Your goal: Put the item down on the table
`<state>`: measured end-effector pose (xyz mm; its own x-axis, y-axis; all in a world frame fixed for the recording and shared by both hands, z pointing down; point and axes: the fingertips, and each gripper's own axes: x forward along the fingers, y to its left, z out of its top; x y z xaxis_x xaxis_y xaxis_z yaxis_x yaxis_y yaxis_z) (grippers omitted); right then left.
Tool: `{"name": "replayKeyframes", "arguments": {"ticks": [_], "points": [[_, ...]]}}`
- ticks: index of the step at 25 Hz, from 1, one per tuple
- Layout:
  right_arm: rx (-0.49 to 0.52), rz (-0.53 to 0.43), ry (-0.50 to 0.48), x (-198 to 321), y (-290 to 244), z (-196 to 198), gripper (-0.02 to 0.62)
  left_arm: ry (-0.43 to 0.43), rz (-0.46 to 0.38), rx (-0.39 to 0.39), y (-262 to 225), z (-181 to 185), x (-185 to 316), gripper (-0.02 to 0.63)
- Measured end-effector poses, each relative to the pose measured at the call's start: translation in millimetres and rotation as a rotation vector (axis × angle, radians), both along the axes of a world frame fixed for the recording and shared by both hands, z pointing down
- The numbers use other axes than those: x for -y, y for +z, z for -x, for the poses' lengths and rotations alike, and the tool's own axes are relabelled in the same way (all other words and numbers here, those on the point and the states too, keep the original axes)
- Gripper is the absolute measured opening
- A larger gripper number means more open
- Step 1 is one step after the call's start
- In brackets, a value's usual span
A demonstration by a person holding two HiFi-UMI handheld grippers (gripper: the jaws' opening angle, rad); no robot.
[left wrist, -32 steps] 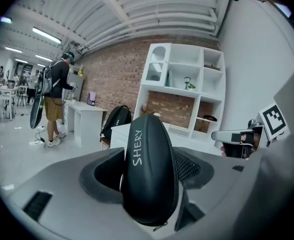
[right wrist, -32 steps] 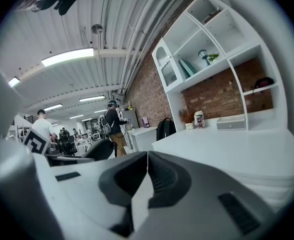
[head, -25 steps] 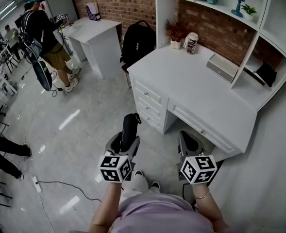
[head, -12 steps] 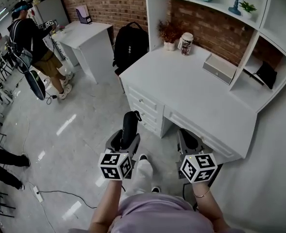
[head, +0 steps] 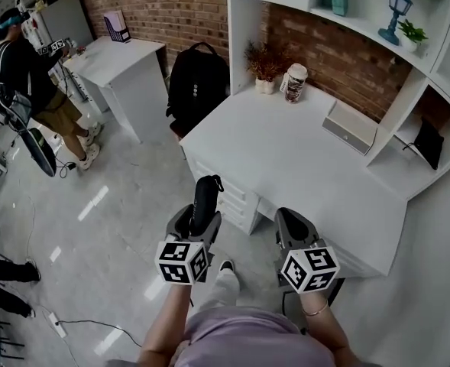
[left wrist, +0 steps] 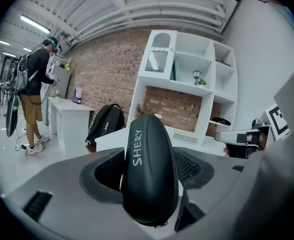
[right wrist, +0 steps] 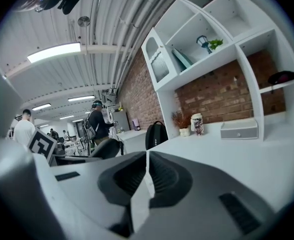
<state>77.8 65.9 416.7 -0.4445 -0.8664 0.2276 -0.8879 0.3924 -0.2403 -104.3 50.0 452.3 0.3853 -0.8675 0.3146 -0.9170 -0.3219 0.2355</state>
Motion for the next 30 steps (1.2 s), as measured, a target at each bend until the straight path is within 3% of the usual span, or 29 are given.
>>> {"name": "replayKeyframes", "arguments": {"ticks": [9, 16, 30], "points": [[-0.019, 0.005, 0.060, 86.7, -4.3, 21.5, 0.006, 0.059, 0.000, -0.005, -1.3, 21.6, 99.6, 0.301], [-0.032, 0.000, 0.116, 126.3, -5.7, 30.3, 0.005, 0.094, 0.005, -0.003, 3.3, 33.0, 150.9, 0.301], [-0.048, -0.012, 0.146, 185.4, -13.2, 20.5, 0.006, 0.167, -0.020, 0.006, -0.6, 5.5, 232.1, 0.301]]}}
